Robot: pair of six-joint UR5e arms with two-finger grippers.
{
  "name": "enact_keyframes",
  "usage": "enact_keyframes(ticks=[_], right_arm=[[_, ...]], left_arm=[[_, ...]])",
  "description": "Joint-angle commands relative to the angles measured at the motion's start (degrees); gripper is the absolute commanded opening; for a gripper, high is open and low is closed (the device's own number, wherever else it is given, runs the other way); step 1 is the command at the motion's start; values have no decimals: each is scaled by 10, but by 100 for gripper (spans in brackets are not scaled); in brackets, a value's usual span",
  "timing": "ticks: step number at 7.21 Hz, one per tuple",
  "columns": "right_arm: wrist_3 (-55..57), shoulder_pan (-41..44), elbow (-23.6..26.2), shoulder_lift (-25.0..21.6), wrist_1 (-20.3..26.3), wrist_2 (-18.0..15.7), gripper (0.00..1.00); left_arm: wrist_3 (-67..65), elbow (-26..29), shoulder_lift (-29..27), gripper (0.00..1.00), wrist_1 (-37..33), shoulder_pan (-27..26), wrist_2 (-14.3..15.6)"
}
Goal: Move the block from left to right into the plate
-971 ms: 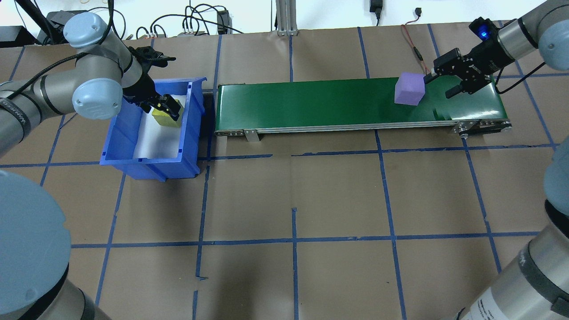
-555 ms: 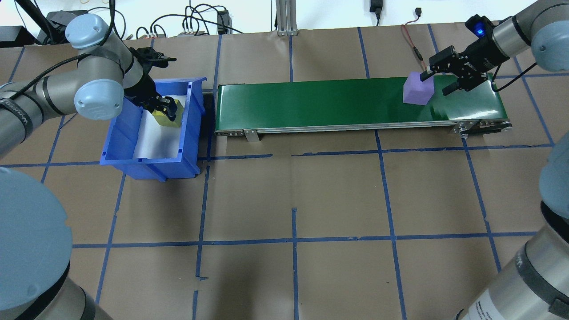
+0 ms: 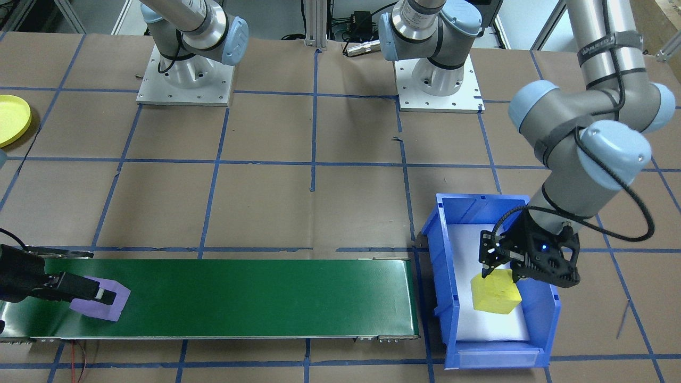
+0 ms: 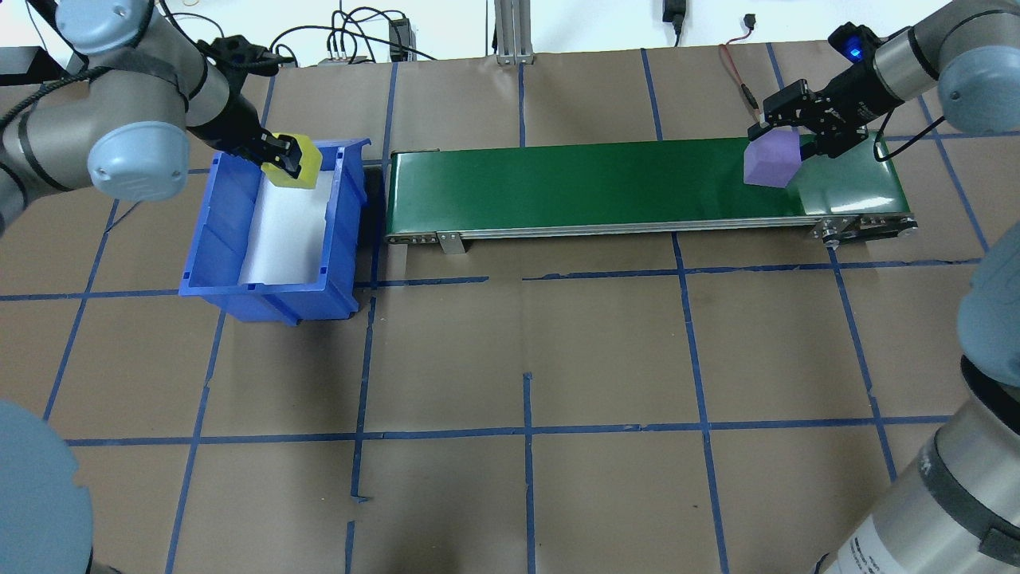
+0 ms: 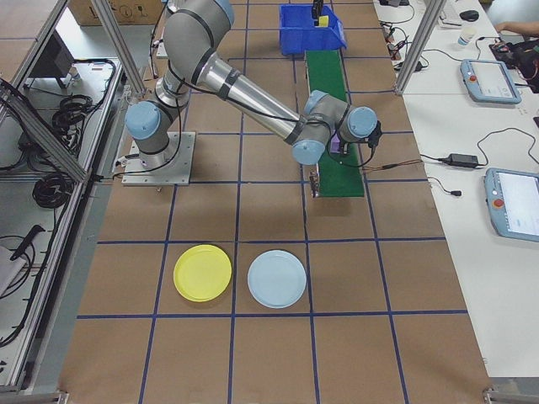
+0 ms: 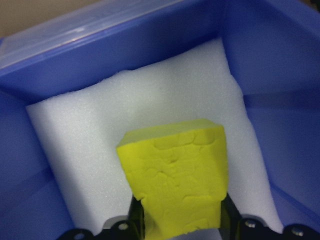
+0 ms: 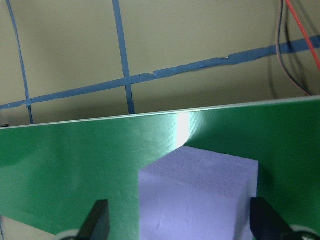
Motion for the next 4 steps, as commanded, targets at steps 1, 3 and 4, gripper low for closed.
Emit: enact_keyframes(ticks=[1, 3, 4], right_arm=[[1, 0, 0, 9, -14, -12, 100], [17, 0, 3, 9, -22, -39, 95], [31, 0, 14, 3, -21, -42, 82]], left_arm=[[-35, 0, 71, 34, 0, -26, -70], [-119, 0, 81, 34, 14, -105, -71], [-147, -9, 69, 34, 17, -132, -67]])
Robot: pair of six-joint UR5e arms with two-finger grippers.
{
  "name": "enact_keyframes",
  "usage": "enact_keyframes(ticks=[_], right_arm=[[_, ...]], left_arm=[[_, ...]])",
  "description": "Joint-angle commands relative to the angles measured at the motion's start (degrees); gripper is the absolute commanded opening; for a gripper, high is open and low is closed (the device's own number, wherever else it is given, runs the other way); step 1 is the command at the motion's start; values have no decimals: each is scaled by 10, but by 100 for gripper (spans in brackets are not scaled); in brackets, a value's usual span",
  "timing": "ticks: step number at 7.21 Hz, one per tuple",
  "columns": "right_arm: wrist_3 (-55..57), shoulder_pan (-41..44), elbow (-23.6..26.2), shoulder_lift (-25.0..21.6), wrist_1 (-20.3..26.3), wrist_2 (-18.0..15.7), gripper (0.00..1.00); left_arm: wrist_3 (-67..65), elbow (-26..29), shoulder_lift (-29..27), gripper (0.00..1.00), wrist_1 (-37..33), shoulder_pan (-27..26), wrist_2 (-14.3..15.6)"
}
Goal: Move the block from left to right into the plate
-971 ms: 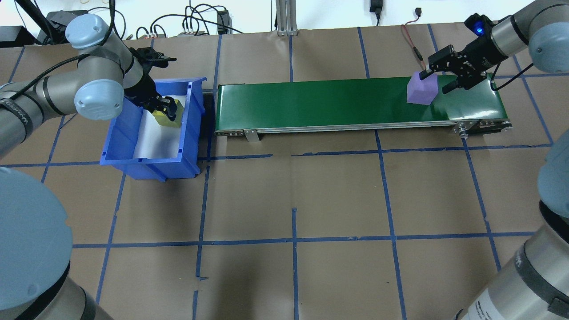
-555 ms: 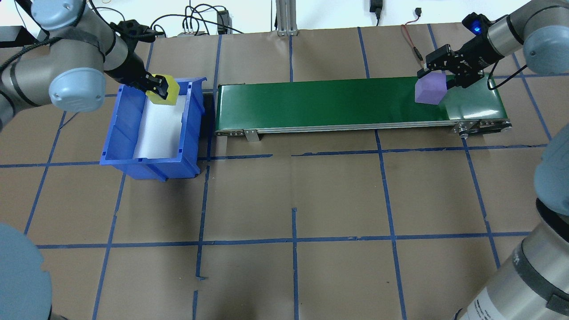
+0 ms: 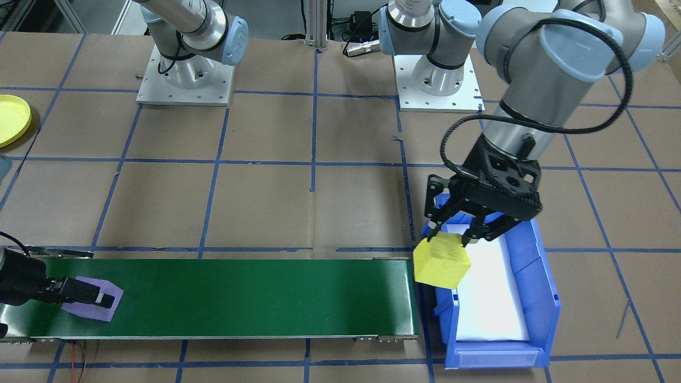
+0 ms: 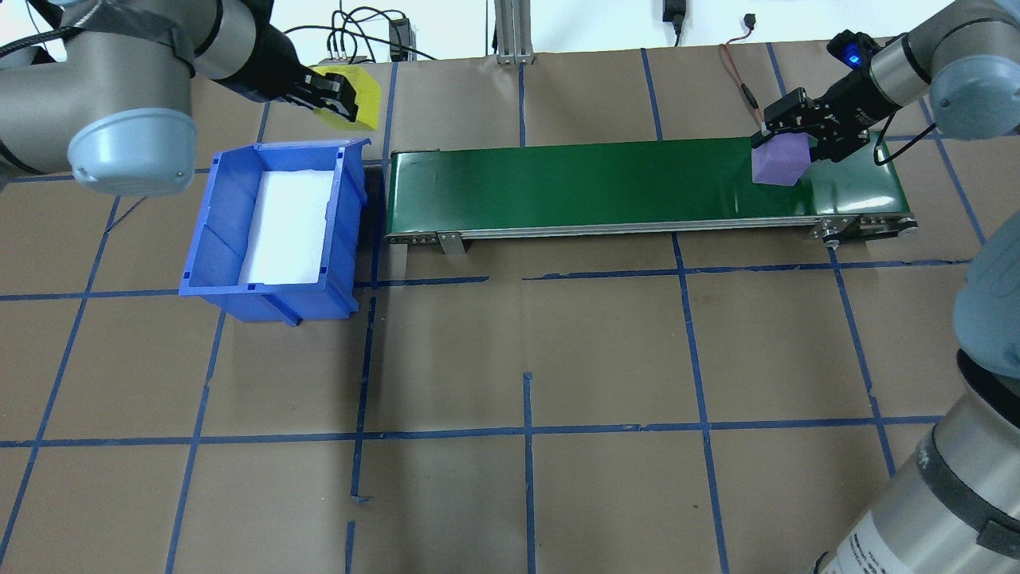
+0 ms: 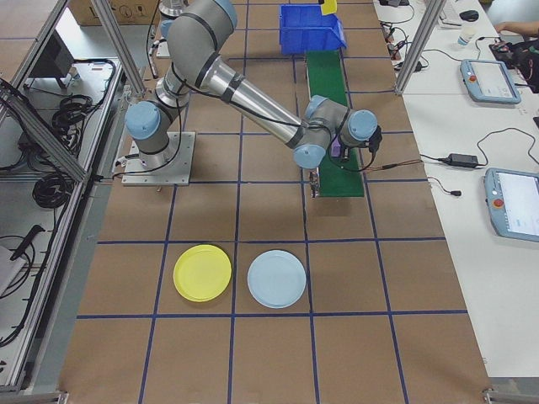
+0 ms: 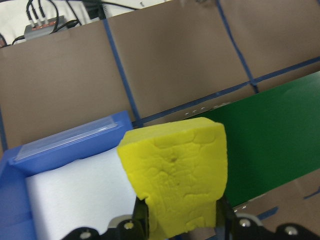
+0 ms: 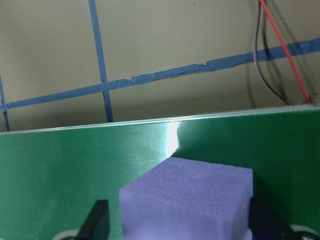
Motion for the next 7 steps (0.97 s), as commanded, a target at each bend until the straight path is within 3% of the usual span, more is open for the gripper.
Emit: enact_keyframes(ticks=[1, 2, 3, 4, 5, 7], right_arm=[[16, 0, 16, -10, 0, -44, 64], [22, 0, 15, -19, 1, -76, 53], [32, -1, 11, -38, 3, -122, 49], [35, -2, 7, -61, 7, -153, 49], [30, -9, 7, -78, 11, -176, 50], [-10, -61, 13, -103, 36, -198, 52]], left_arm=[[-47, -8, -33, 34, 6, -50, 1], [-48, -9, -62, 34, 6, -60, 0], [-48, -9, -83, 39, 7, -71, 2], [-54, -9, -93, 86, 7, -71, 3], [-60, -9, -101, 100, 7, -71, 3], [-64, -7, -112, 100, 6, -70, 6]])
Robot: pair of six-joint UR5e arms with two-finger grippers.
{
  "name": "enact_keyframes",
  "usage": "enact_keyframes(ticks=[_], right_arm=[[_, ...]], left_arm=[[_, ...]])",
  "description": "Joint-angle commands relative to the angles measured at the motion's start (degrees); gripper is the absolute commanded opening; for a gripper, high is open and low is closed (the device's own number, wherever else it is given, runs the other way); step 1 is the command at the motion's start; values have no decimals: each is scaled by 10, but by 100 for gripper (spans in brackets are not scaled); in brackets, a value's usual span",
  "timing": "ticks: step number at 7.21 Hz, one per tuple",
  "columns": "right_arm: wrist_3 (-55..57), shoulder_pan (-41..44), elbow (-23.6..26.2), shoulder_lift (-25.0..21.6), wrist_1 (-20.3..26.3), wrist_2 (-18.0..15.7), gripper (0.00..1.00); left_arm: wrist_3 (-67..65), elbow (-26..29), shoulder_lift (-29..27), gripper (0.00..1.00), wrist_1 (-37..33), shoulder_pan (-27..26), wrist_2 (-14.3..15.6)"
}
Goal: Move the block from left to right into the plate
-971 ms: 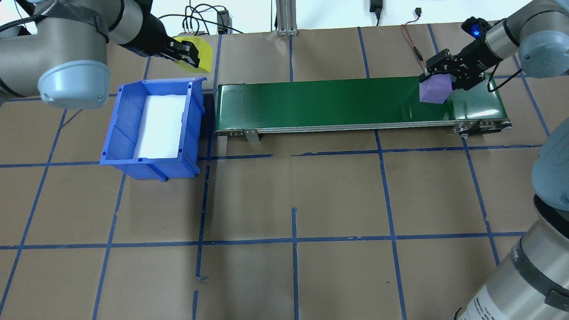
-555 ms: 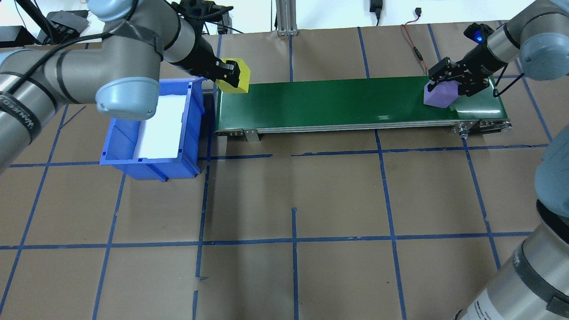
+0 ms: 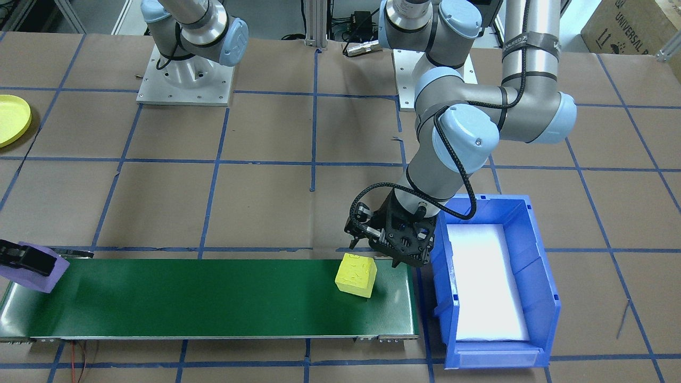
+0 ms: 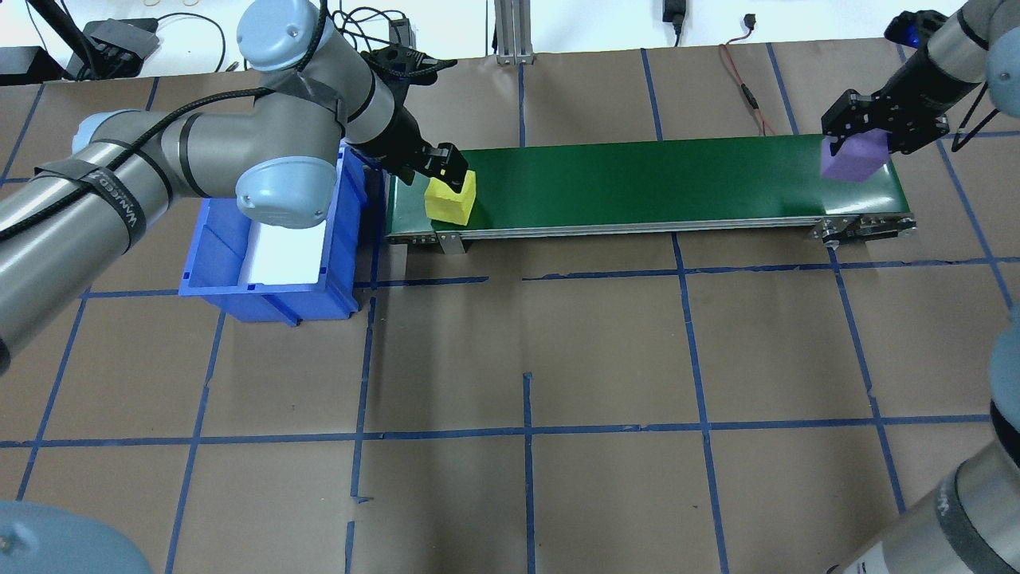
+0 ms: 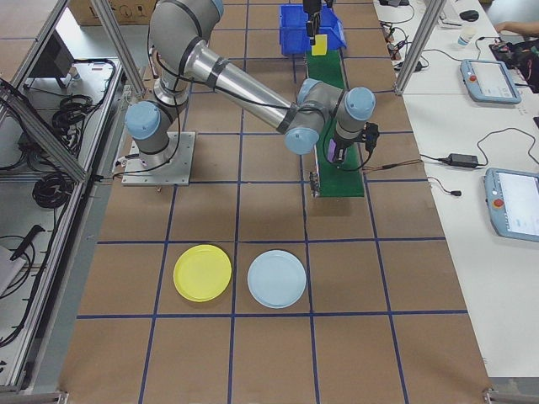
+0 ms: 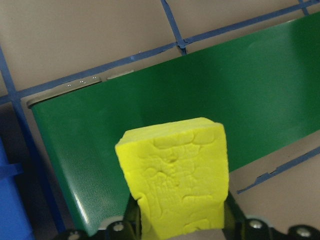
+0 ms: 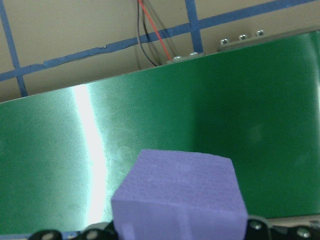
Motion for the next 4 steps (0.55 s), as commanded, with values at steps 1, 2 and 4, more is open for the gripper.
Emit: enact_keyframes(ticks=[1, 2, 4], right_arm=[[-123, -77, 5, -16, 11, -63, 53], [-211, -123, 7, -16, 10, -89, 53], [-383, -222, 28, -14, 6, -88, 53]], left_arm=[[1, 11, 0, 100, -1, 0, 26], [2, 15, 22, 100, -6, 1, 73], [0, 20, 87, 100, -112, 18, 92]])
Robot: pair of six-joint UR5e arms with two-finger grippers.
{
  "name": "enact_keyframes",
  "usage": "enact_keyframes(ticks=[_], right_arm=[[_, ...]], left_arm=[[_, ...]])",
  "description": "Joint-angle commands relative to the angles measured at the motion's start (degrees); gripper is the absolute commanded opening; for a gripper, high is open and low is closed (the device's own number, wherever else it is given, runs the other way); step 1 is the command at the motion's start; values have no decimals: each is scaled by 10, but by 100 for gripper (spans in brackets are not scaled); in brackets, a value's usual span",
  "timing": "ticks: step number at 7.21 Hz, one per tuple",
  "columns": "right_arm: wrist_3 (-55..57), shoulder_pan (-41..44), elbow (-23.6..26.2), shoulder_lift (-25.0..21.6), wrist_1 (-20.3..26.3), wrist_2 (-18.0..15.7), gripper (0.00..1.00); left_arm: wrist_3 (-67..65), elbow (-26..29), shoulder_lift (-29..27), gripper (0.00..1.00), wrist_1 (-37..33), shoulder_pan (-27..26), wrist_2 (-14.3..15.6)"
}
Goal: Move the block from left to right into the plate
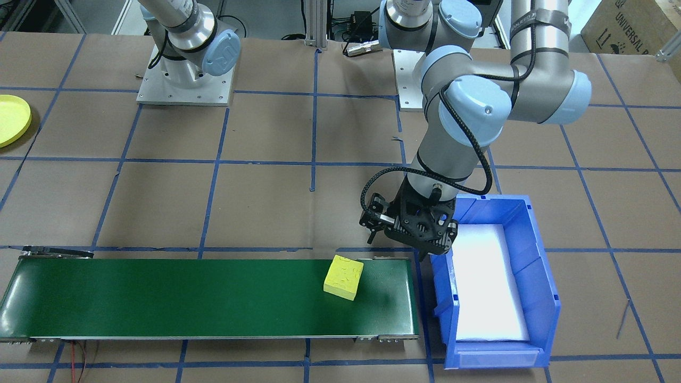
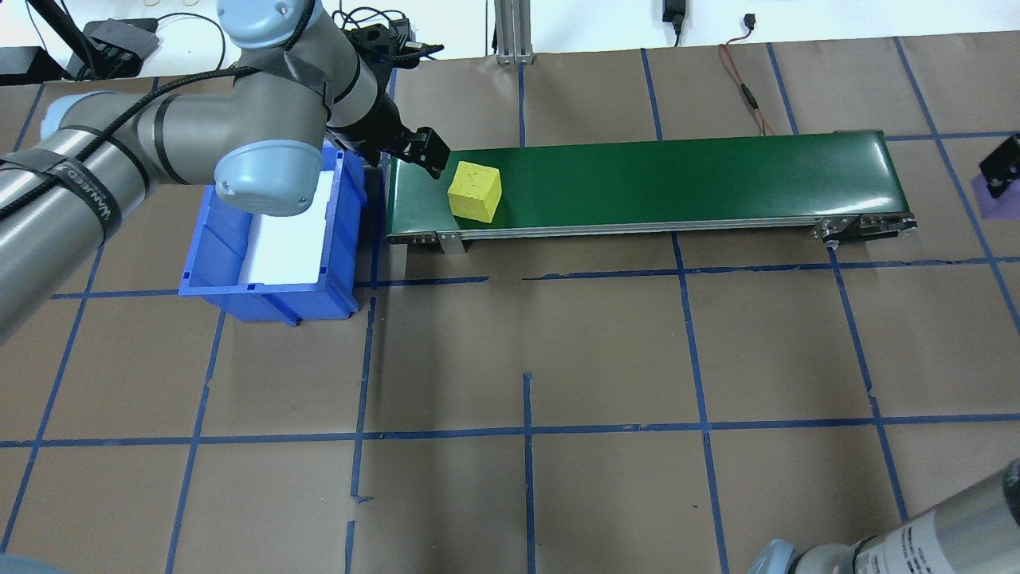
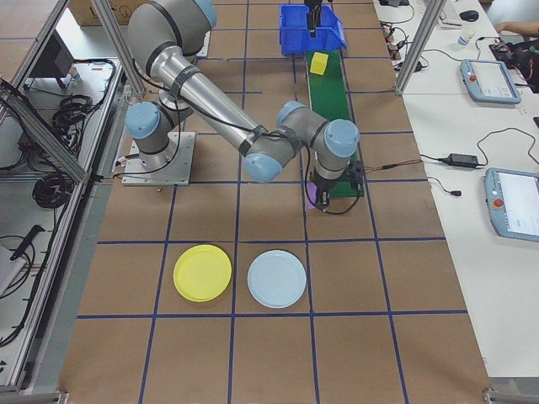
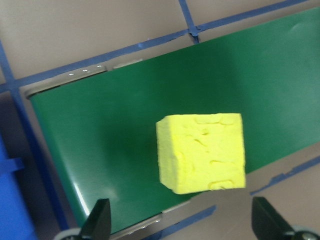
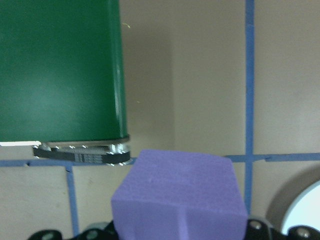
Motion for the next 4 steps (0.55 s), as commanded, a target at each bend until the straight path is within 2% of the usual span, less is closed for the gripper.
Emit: enact_keyframes(ticks=[1, 2, 3, 4], right_arm=[[-155, -115, 32, 7, -7, -2, 54], [-191, -150, 50, 11, -29, 0, 54], [-214, -163, 50, 29, -75, 3, 54], [-220, -170, 44, 56, -88, 5, 55]], left_arm=[[0, 6, 87, 100, -164, 50, 17], [1, 9, 146, 100, -268, 95, 16], [1, 6, 194, 100, -325, 118, 19], [-3, 7, 219, 100, -365, 117, 21]])
